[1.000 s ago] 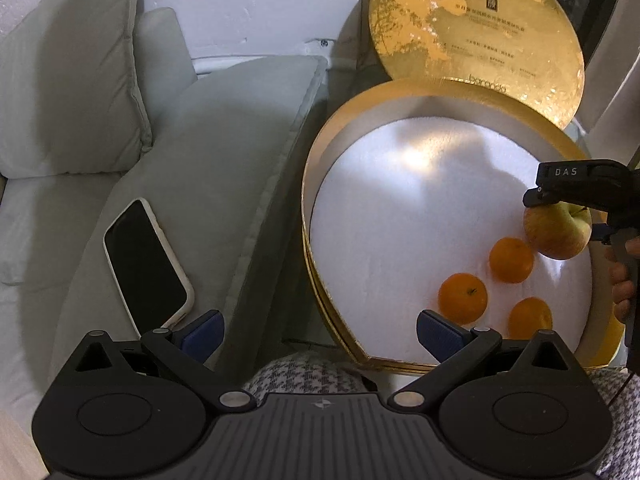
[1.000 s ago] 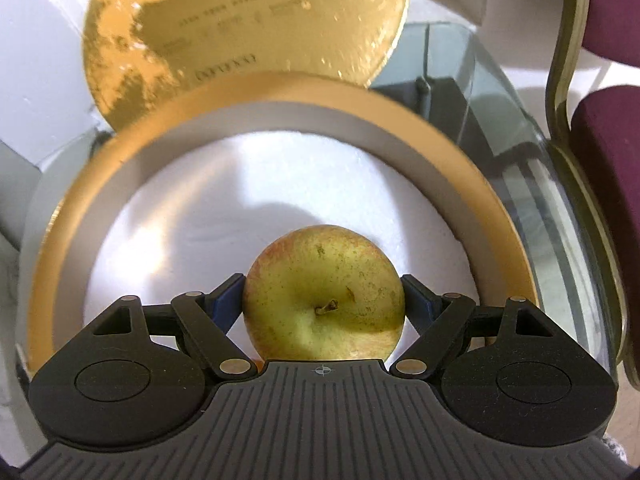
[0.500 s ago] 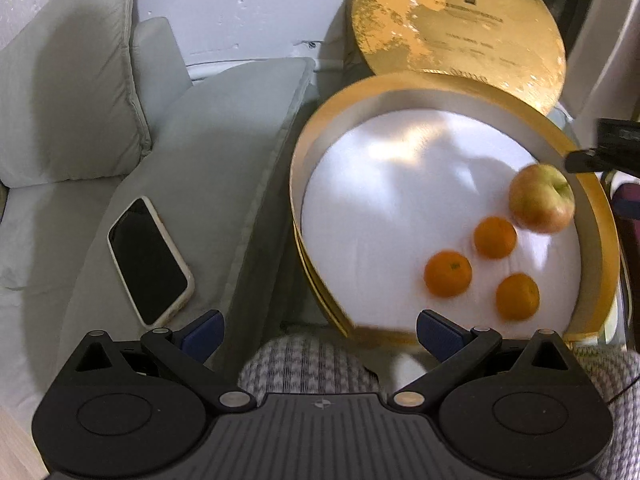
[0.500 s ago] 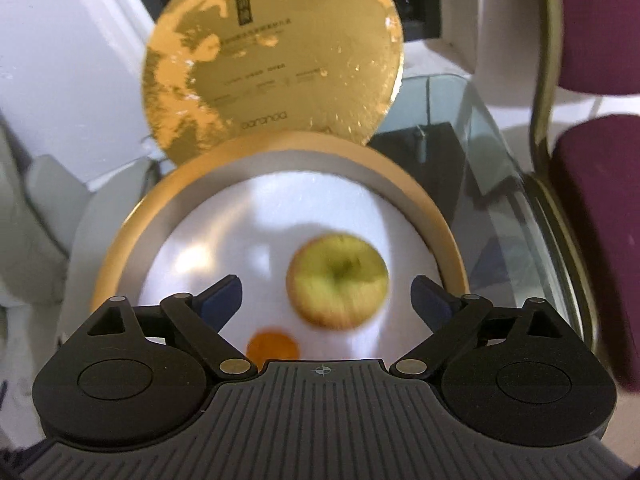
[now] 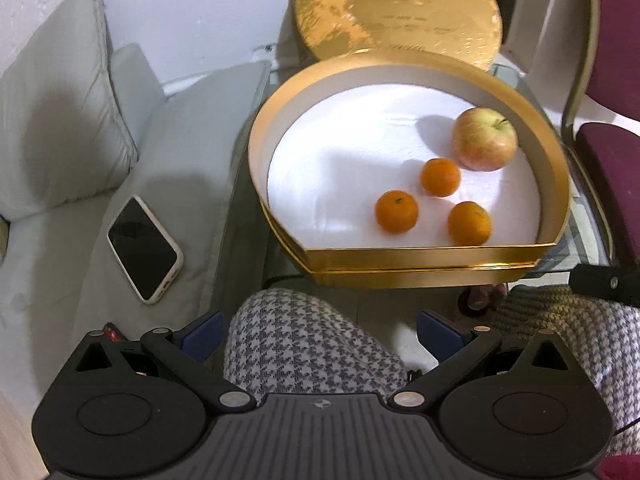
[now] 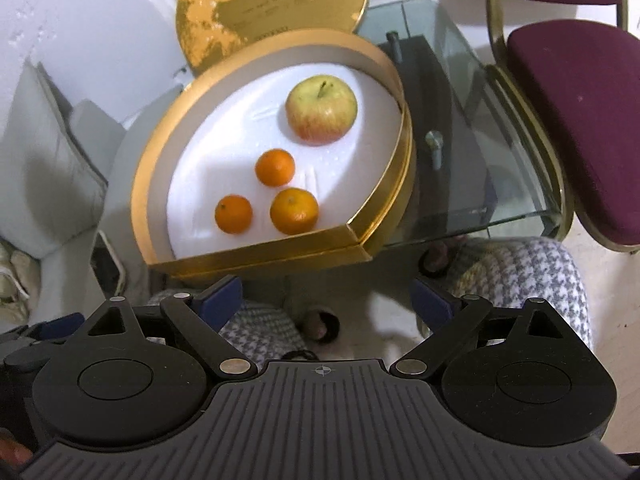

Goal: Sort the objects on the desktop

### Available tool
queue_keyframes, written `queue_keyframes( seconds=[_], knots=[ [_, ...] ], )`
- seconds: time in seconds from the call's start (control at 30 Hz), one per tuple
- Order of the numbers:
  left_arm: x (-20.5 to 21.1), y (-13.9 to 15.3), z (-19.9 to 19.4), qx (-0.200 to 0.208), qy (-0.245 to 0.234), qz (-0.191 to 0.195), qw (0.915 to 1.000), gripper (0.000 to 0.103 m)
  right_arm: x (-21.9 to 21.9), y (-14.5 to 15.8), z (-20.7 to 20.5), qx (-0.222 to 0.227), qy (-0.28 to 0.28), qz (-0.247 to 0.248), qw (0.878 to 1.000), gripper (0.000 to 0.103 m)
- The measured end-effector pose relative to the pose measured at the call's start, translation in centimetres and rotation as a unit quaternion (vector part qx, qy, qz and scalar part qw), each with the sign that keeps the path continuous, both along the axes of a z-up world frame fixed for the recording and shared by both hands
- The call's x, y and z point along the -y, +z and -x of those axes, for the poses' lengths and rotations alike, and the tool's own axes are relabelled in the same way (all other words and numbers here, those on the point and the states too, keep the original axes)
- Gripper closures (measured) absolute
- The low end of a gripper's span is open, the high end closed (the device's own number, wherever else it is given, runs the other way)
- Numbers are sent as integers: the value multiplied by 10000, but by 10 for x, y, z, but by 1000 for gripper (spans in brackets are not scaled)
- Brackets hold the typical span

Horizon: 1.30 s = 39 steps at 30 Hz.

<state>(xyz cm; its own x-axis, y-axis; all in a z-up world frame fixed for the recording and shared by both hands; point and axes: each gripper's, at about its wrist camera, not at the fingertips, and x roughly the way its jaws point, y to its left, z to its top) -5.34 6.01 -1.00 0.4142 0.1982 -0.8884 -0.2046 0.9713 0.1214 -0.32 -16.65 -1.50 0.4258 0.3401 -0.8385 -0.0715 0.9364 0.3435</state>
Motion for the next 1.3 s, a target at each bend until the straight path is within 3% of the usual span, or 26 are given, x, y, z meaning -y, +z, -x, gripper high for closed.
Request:
queue_keyframes(
  seconds=[0.17, 0.4, 0.73, 1.13, 1.3],
  knots=[
    [12, 13, 10, 158, -100, -222, 9996, 1, 10, 12, 13, 298, -40, -141, 9994, 8],
    [28, 28, 20, 317, -245, -535, 9978, 1, 25, 11, 29, 262, -5, -317, 9992, 8],
    [42, 55, 32, 801, -489, -886, 9916, 1, 54, 36, 52, 714, -198, -438, 9963, 8],
    [18, 115, 23, 1586, -148, -886, 9832, 1, 64, 108, 56, 1924, -132, -121, 9811, 4],
    [11, 116, 29, 1434, 116, -719, 9870, 1, 63, 120, 67, 2046, -46, -94, 9788, 4]
  ],
)
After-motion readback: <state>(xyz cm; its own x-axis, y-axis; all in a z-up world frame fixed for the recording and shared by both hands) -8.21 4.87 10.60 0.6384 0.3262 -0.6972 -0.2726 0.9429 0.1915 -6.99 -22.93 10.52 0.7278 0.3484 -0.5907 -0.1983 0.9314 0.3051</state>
